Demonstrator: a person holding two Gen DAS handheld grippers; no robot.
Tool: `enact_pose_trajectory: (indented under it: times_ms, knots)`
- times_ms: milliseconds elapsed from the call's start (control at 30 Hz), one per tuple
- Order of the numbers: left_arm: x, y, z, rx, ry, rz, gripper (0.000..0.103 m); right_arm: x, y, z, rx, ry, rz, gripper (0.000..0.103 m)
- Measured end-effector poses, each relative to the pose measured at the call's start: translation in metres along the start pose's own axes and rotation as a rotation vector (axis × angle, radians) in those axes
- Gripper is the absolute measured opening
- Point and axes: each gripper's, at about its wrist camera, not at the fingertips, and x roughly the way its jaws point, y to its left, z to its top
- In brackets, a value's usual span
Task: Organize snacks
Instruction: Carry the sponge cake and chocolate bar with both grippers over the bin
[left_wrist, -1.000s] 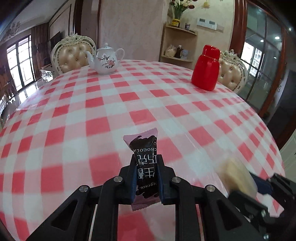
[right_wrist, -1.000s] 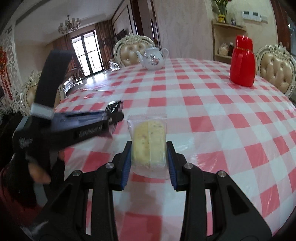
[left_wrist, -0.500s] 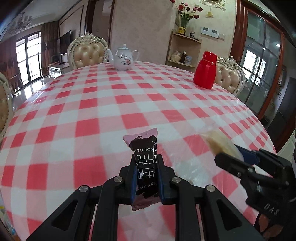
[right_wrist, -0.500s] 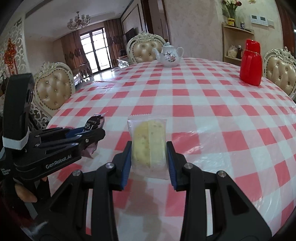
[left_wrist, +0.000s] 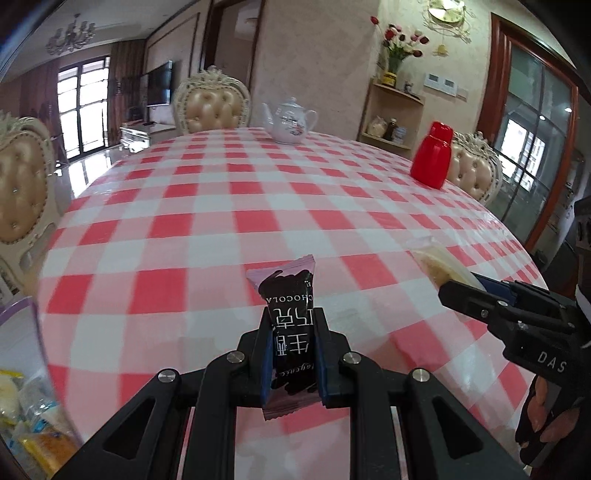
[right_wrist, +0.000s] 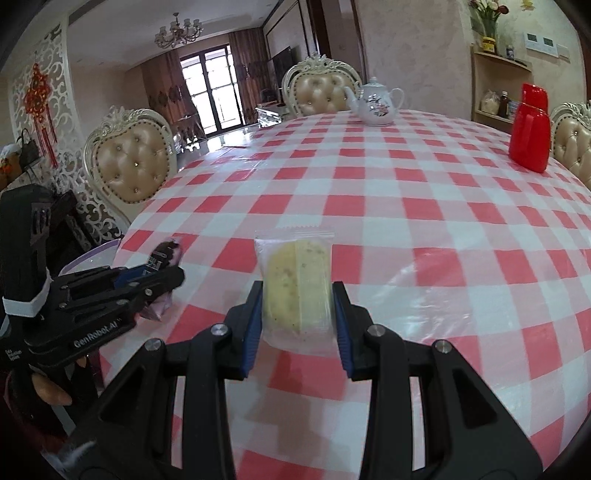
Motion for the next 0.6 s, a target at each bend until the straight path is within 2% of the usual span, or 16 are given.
enact_pose_trajectory:
  times_ms: [333,600]
  knots:
    - [-0.041,0.053,-0.022,-0.045,-0.027,0.08,0.019,0.014,0.064,0.003,-0.078,0.026,0.066,0.039]
    - [-0.081,0.103,-0.033,-0.092,-0.053,0.199,0.02,0.029,0.145,0.005,-0.189,0.04,0.213,0.039]
